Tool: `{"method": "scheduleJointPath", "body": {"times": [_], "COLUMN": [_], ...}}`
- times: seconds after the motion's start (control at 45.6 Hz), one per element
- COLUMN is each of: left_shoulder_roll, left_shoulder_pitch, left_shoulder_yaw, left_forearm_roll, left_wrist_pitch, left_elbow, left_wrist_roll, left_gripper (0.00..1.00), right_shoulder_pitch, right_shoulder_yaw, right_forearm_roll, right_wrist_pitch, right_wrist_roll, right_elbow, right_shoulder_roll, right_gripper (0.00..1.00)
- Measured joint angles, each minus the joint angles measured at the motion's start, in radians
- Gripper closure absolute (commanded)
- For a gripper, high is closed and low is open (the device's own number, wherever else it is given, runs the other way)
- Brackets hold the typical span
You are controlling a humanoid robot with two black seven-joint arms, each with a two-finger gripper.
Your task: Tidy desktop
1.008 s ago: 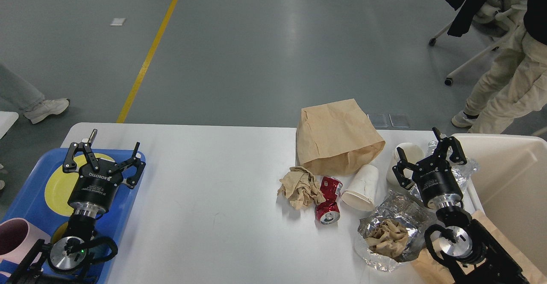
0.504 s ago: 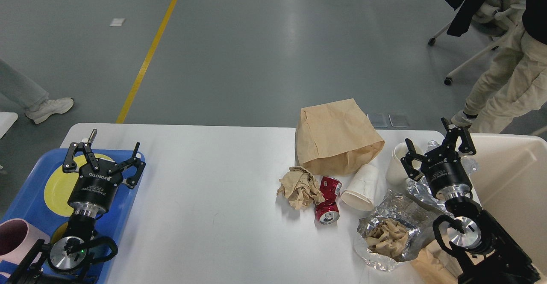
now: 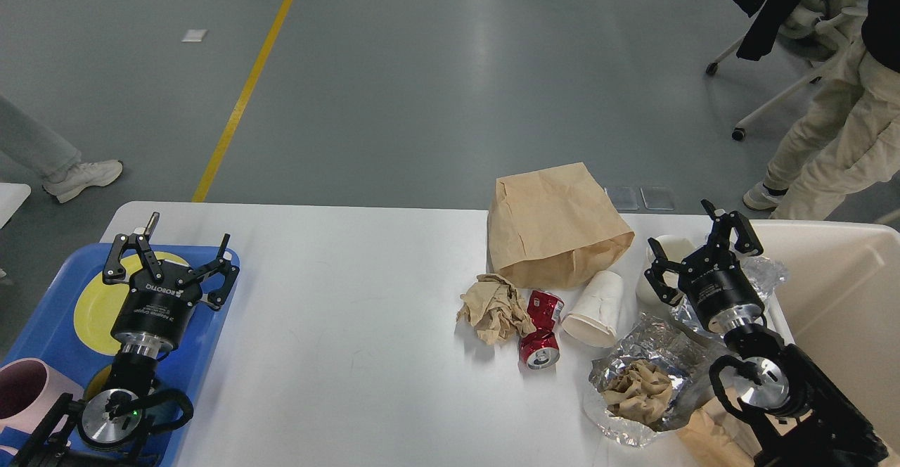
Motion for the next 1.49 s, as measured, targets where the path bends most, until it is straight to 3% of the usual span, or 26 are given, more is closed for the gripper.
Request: {"method": "scheduleJointPath", "body": {"times": [0.482, 0.614, 0.833, 1.052, 1.184, 1.271, 1.381, 1.491], "left_shoulder_roll": [-0.001, 0.000, -0.001, -0.001, -0.001, -0.001, -0.001, -0.001], "left_shoulder_pitch": [0.000, 0.000, 0.000, 0.000, 0.000, 0.000, 0.000, 0.000], "left_shoulder_yaw": [0.000, 0.000, 0.000, 0.000, 0.000, 0.000, 0.000, 0.000], "left_forearm_roll": [-0.001, 0.000, 0.000, 0.000, 0.000, 0.000, 0.000, 0.000], "left_wrist_pitch": [0.000, 0.000, 0.000, 0.000, 0.000, 0.000, 0.000, 0.000], "left_elbow": [0.000, 0.000, 0.000, 0.000, 0.000, 0.000, 0.000, 0.000], "left_wrist_roll": [0.000, 0.000, 0.000, 0.000, 0.000, 0.000, 0.000, 0.000], "left_gripper": [0.03, 0.03, 0.03, 0.03, 0.03, 0.04, 0.03, 0.03], "right_shoulder_pitch": [0.061, 0.094, 0.292, 0.735, 1.030, 1.197, 1.439, 1.598], "right_shoulder_yaw": [-0.002, -0.099, -0.649, -1.413, -1.897, -2.154, -2.498, -2.676], "right_forearm_roll": [-0.001, -0.001, 0.003, 0.010, 0.025, 0.054, 0.109, 0.123], "right_wrist_pitch": [0.002, 0.003, 0.017, 0.024, 0.073, 0.173, 0.383, 0.470], "right_wrist_roll": [0.000, 0.001, 0.003, 0.003, 0.002, 0.002, 0.000, -0.008], "right_elbow": [0.012, 0.007, -0.012, -0.019, -0.009, 0.001, 0.021, 0.125], "right_shoulder_roll": [-0.069, -0.157, -0.444, -0.601, -0.599, -0.548, -0.413, -0.333], "right_gripper": [0.00, 0.00, 0.00, 0.00, 0.00, 0.00, 0.00, 0.00]}}
